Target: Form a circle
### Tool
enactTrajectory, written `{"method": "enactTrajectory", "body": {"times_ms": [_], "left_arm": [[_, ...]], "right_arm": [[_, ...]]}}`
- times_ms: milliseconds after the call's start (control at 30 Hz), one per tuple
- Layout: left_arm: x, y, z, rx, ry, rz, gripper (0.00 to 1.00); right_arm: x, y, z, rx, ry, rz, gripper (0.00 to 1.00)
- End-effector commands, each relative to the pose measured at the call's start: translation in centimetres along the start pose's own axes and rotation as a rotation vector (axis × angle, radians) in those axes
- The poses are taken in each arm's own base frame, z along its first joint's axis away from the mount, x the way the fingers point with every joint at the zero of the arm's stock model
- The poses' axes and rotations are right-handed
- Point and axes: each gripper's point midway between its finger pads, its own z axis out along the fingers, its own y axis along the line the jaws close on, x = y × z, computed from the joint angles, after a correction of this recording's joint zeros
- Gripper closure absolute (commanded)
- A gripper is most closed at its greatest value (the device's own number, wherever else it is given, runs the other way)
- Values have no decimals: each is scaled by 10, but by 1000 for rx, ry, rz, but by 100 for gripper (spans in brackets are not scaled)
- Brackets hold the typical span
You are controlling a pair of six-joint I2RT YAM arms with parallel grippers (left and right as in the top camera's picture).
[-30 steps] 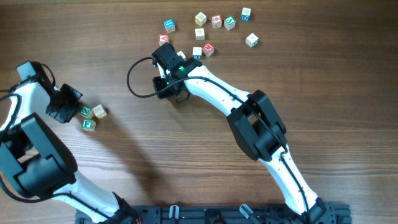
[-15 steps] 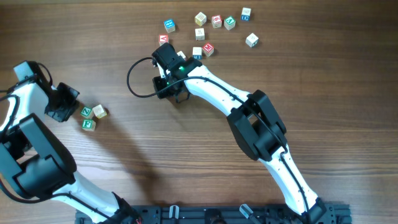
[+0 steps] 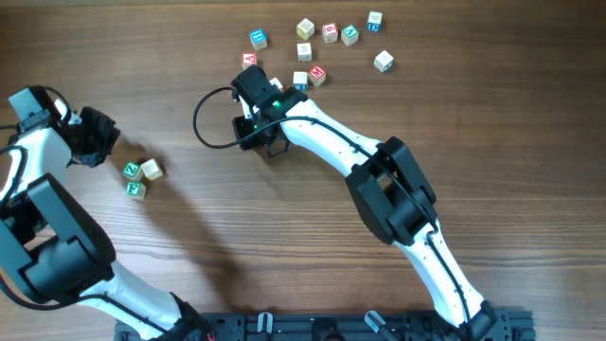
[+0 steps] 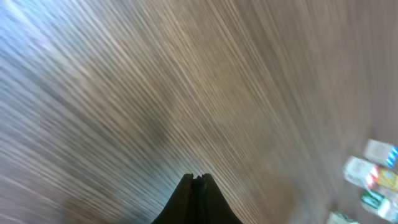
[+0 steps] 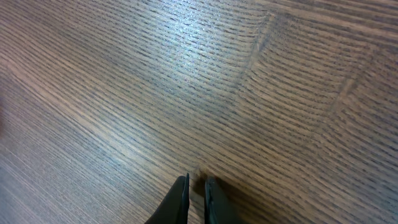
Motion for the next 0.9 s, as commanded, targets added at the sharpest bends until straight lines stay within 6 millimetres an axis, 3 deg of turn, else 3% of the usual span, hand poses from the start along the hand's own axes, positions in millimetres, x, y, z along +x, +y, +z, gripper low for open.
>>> {"method": "enactTrajectory", "body": {"times_ms": [0,233,467,867], "left_arm": [[23,-18,6,59,95,0,96],[57,-26,11,17,193,24,96],[48,8,10,-173,126,27,96],[61,17,6,-215,178,10,96]], "right_arm": [[5,-16,5,68,8,-11,88],[6,-16,5,69,11,-11,89],[5,-18,5,76,9,-10,88],[5,-18,5,77,9,-10,88]]}}
